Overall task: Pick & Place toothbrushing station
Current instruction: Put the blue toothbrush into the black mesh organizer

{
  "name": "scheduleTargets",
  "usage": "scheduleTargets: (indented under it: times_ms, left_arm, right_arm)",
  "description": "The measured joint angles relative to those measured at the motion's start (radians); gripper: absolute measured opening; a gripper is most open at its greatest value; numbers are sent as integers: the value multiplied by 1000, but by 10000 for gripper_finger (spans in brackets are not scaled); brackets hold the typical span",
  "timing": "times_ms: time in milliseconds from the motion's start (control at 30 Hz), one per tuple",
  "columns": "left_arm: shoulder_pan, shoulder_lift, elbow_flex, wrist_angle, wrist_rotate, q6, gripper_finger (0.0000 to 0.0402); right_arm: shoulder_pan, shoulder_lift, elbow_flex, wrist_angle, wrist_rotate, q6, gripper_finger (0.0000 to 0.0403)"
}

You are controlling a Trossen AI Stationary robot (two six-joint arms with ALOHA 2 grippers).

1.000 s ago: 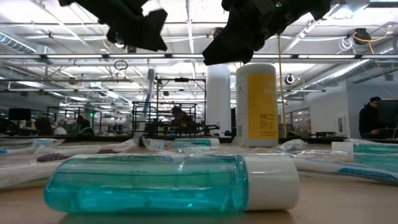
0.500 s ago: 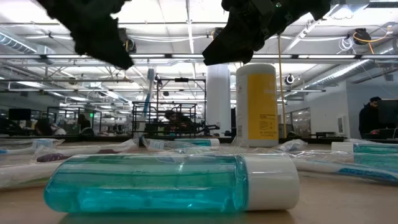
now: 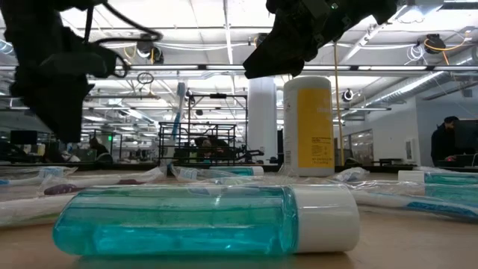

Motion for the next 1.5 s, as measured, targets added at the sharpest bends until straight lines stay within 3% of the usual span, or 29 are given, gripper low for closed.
scheduleTargets:
  times_ms: [400,767,1133,1333,1500]
  left_arm:
    - [4,140,0,-14,30,-140,161]
    - [49,243,5,-13,49,-85,158]
    - [54,245,3,6,66,-86,46]
    - [61,235,2,55,-60,14,19]
    - [70,177,76,77,-174,122,12]
  right_arm:
    - [0,0,0,0,0,0,155]
    - [0,0,0,0,0,0,155]
    - [0,0,0,0,0,0,155]
    - [0,0,0,0,0,0,155]
    - [-5,0,0,0,0,0,155]
